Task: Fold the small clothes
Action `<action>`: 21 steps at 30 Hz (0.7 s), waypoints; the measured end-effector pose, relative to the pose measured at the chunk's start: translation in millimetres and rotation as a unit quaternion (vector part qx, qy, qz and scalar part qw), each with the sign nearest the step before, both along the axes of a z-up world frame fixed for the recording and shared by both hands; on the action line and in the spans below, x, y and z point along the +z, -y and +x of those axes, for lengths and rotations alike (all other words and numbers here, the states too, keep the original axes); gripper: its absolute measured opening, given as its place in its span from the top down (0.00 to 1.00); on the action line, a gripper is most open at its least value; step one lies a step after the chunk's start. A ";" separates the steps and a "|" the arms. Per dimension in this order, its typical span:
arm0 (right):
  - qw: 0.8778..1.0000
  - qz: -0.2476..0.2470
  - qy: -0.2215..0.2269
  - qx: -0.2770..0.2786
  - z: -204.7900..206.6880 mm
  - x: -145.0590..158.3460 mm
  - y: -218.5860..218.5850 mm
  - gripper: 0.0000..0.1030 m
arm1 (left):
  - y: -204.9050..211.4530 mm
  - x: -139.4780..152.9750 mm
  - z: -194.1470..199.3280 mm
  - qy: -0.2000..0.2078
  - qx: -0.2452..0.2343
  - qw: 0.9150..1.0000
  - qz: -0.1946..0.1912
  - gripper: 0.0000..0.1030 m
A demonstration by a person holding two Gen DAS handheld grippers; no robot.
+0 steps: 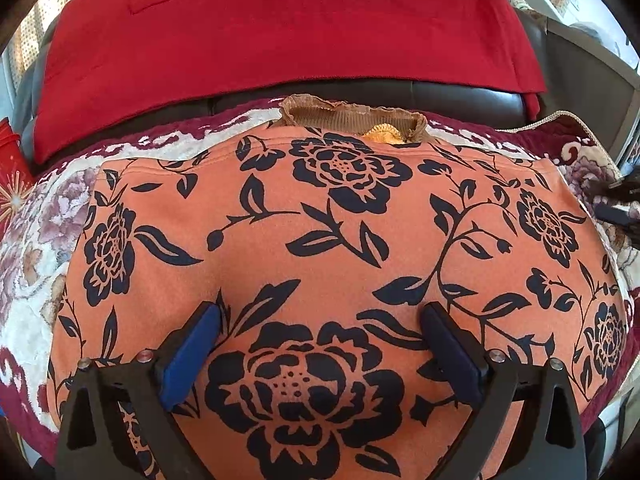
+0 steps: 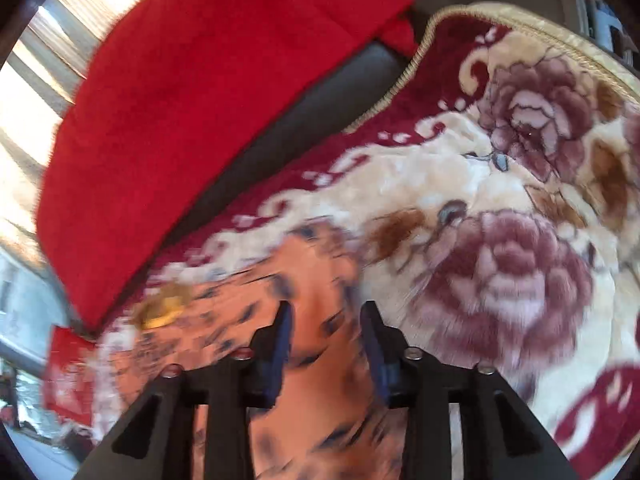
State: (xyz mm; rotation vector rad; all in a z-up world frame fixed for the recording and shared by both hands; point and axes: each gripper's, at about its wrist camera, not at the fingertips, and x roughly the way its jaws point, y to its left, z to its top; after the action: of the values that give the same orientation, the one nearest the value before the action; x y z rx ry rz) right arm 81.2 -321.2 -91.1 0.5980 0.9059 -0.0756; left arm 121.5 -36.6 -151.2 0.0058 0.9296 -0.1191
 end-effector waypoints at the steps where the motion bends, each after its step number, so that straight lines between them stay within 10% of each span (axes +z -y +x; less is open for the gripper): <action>1: 1.000 0.016 0.009 0.011 -9.6 8.8 -12.0 0.26 | -0.2 -0.2 0.0 0.000 0.001 1.000 0.000 0.03; 7: 0.987 0.125 0.001 0.102 -44.5 -23.1 -60.1 0.16 | -1.0 1.6 5.0 -0.016 -0.006 1.000 -0.007 0.03; 9: 0.984 0.162 -0.031 0.064 -51.3 -55.7 -47.8 0.23 | -5.5 6.2 6.7 -0.030 -0.015 0.999 -0.012 0.03; 14: 0.989 0.141 0.047 0.026 -104.5 -16.8 -43.2 0.17 | -47.0 34.0 -18.0 -0.006 0.024 0.998 -0.053 0.03; 21: 0.973 0.230 -0.007 -0.020 -157.4 -80.6 -45.0 0.12 | -68.4 -8.4 -35.4 -0.035 0.038 0.998 -0.041 0.00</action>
State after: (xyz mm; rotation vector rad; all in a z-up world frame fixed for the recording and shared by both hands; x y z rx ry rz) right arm -76.2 -276.2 -171.7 1.0478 0.9298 0.0990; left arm 86.1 31.8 -159.6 -0.1111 0.9924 -0.0869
